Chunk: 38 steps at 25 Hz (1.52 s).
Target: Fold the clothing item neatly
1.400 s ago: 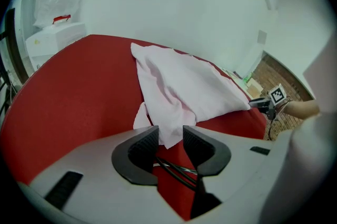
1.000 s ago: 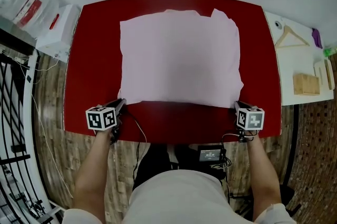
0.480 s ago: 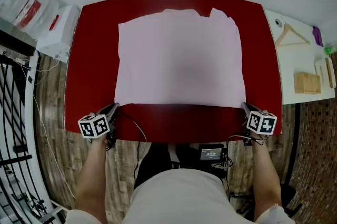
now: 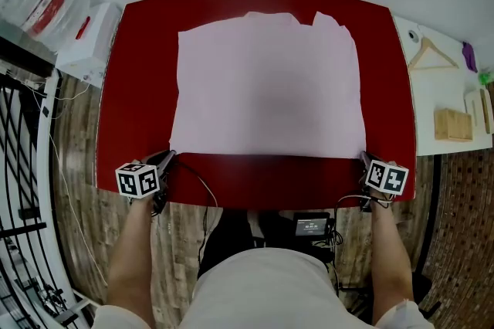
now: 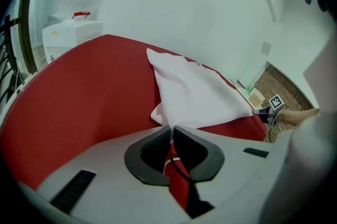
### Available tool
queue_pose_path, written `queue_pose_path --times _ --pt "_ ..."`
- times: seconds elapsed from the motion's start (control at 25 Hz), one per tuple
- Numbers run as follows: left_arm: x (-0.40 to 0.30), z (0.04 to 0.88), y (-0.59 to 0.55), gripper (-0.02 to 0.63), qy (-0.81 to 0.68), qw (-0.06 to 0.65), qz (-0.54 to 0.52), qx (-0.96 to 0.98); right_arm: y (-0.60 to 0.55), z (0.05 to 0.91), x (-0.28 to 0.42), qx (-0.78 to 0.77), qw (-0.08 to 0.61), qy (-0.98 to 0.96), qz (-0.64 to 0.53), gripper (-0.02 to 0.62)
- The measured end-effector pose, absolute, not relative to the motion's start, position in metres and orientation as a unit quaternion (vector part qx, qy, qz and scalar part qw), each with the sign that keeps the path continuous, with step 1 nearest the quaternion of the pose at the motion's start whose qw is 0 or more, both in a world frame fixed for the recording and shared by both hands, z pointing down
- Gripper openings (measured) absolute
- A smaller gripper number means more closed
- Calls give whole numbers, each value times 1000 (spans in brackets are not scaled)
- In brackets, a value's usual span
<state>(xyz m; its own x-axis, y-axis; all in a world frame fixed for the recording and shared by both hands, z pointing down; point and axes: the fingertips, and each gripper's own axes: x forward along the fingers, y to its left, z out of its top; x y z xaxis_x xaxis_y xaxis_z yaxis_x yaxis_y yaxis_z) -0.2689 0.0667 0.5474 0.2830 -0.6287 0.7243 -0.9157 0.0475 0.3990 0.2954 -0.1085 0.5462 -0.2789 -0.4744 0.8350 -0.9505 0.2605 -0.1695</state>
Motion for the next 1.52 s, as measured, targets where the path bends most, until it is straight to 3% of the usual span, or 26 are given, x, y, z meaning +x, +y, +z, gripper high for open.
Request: queue_pose_path --times 0.24,0.32,0.56,0.64,0.72,0.88,0.96,1.0,1.52 --pt "-260 539 72 29 -566 462 99 675 -104 557 292 494 346 -708 366 18" --pt "-263 530 70 80 -563 463 86 679 -105 557 292 494 352 -708 362 18" --pt "-272 524 41 109 -570 442 123 681 -110 549 289 504 355 -718 324 27" --pt "-273 528 28 109 -576 434 145 677 -114 538 287 512 349 -727 296 107" --pt "-274 533 17 109 -583 425 169 672 -120 523 282 518 352 -736 256 126" --pt "-276 546 8 102 -588 414 216 660 -133 519 257 496 377 -755 204 124" --pt "-274 551 9 26 -586 417 226 657 -135 533 247 480 393 -757 205 124" --pt "-274 552 10 17 -588 420 223 655 -135 540 245 476 398 -755 211 124" --pt "-289 551 30 12 -624 483 100 606 -137 557 249 474 365 -757 264 123"
